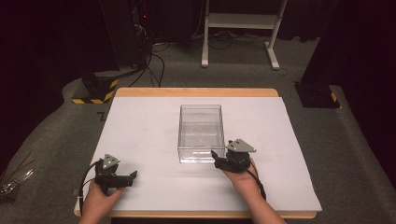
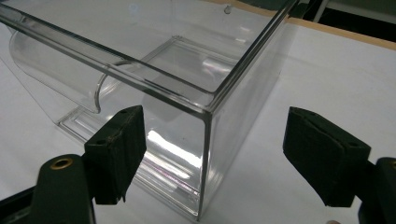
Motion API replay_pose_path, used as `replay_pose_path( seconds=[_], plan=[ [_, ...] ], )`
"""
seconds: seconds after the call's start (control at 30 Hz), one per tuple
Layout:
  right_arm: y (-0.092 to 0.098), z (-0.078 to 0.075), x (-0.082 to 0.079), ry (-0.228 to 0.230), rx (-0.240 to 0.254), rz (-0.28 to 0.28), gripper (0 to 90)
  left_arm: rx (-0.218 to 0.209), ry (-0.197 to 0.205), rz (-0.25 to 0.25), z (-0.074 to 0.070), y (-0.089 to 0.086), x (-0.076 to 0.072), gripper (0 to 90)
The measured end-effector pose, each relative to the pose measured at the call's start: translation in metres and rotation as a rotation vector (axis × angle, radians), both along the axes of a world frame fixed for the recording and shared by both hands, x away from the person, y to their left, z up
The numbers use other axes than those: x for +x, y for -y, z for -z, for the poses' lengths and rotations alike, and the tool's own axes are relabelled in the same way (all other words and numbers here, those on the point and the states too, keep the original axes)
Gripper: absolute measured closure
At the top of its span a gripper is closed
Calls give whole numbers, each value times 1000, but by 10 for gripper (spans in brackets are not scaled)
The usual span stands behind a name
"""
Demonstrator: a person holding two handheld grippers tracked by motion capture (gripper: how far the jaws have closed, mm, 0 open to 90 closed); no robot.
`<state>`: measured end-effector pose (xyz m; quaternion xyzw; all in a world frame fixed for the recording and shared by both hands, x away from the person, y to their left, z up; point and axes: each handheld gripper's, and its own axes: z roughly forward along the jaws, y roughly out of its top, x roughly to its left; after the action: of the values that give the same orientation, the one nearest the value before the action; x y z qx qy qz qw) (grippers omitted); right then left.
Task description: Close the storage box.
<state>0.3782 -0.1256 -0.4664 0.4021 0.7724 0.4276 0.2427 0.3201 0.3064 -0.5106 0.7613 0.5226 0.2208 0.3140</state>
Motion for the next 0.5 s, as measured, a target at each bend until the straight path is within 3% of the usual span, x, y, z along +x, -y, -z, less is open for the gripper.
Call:
replay_pose_path(
  seconds=[0.5],
  plan=[
    [-2, 1, 7, 8, 0, 19, 228, 0, -1, 0, 0, 0, 0, 5]
  ],
)
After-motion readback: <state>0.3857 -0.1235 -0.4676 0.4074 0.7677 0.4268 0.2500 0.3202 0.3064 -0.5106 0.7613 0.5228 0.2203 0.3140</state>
